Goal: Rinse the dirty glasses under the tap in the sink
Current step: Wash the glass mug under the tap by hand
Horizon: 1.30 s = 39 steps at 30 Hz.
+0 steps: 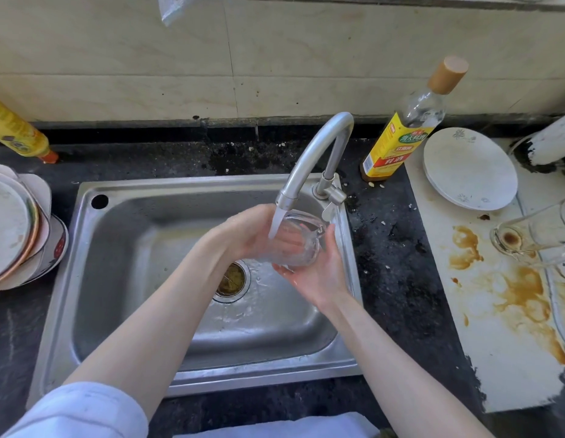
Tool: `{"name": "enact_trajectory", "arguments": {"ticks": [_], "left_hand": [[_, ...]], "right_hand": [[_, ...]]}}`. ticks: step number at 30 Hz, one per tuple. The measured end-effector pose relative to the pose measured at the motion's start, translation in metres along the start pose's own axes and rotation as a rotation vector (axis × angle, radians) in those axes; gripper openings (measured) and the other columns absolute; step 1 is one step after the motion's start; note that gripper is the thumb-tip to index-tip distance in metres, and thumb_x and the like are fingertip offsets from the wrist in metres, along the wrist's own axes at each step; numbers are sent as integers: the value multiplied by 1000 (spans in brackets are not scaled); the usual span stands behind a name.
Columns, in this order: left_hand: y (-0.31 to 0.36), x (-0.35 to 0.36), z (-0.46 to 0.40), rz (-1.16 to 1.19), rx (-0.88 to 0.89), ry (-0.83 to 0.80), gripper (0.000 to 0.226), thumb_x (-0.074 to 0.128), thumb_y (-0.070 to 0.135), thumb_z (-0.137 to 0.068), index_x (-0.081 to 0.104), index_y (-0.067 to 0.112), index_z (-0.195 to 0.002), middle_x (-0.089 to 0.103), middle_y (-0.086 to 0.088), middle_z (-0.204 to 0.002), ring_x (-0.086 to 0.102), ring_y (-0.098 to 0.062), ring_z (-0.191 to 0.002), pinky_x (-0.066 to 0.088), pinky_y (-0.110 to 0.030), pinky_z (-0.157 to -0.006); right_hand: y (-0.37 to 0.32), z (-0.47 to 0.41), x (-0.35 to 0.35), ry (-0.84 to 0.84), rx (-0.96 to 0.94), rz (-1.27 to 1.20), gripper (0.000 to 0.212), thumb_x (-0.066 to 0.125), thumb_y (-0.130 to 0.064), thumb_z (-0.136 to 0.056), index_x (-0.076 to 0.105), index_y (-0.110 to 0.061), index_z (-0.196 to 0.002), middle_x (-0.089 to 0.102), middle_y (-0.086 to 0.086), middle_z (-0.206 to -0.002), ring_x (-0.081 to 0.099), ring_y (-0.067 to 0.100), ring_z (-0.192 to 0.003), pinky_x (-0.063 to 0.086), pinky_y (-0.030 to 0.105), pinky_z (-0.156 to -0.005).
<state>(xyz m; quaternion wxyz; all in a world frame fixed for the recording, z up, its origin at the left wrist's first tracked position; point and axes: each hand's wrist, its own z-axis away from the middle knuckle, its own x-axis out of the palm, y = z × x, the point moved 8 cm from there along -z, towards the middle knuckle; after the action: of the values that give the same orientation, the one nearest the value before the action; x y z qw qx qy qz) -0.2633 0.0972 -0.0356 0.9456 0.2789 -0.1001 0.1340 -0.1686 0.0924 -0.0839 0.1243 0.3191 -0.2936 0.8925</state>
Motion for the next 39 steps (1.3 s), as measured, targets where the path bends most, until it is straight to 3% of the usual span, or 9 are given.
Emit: {"name": "enact_trajectory", "arguments": {"ticks": [5,7,10,13,16,21,25,29,39], "left_hand": [[-12,15,8,117,-161,-167,52,32,37,-97,54,-7,-115,54,-25,-129,53,-37,-119,43,-42,-102],[-16,12,11,254,-151,-51,56,28,44,-99,50,-1,-123,49,-22,-135,47,-33,-126,40,-38,-105],[-10,40,14,464,-181,-290,69,30,49,-96,21,1,-145,29,-18,-149,30,-28,-138,27,-39,-112],[-17,38,13,-379,-10,-333,50,42,46,-93,53,8,-124,59,-9,-123,57,-16,-110,42,-25,-98],[-18,41,17,-747,95,-308,36,51,20,-86,56,-8,-107,57,-18,-90,51,-23,-80,45,-25,-76],[1,9,5,-438,232,-107,19,66,8,-84,67,1,-102,71,-15,-97,69,-24,-90,55,-33,-84],[2,-1,0,-192,181,-2,16,60,6,-87,64,-6,-97,70,-23,-95,70,-28,-87,56,-40,-84],[-10,12,3,-33,9,-227,48,48,16,-87,46,-11,-127,53,-30,-128,52,-38,-120,42,-45,-103],[1,9,-2,-554,144,40,63,41,50,-71,65,3,-104,71,-19,-95,68,-32,-92,50,-47,-93]], "right_hand": [[1,5,-2,-36,15,61,49,57,-49,-78,63,-15,-114,65,10,-110,63,22,-95,47,32,-81],[3,5,-8,45,56,66,49,55,-49,-80,63,-12,-112,66,9,-100,61,19,-82,49,27,-67],[4,6,-16,162,112,127,52,57,-56,-76,66,-11,-100,63,6,-85,56,15,-70,46,20,-51],[1,8,-24,264,180,242,39,62,-52,-78,65,-15,-88,60,8,-85,59,19,-72,42,19,-45],[4,11,-24,305,313,296,43,62,-50,-79,62,-13,-100,62,14,-90,66,29,-65,43,20,-38],[-5,0,-14,154,184,159,37,56,-42,-85,64,-14,-108,65,9,-104,60,22,-88,49,32,-67],[-9,-3,-8,88,51,223,31,50,-42,-89,67,-15,-91,66,2,-79,58,15,-72,46,25,-58],[-5,-5,-12,148,48,277,41,48,-49,-91,72,-18,-79,65,2,-72,59,12,-61,46,21,-47],[3,0,-20,227,212,238,45,49,-50,-88,67,-9,-78,65,4,-60,62,19,-47,39,16,-33]]}}
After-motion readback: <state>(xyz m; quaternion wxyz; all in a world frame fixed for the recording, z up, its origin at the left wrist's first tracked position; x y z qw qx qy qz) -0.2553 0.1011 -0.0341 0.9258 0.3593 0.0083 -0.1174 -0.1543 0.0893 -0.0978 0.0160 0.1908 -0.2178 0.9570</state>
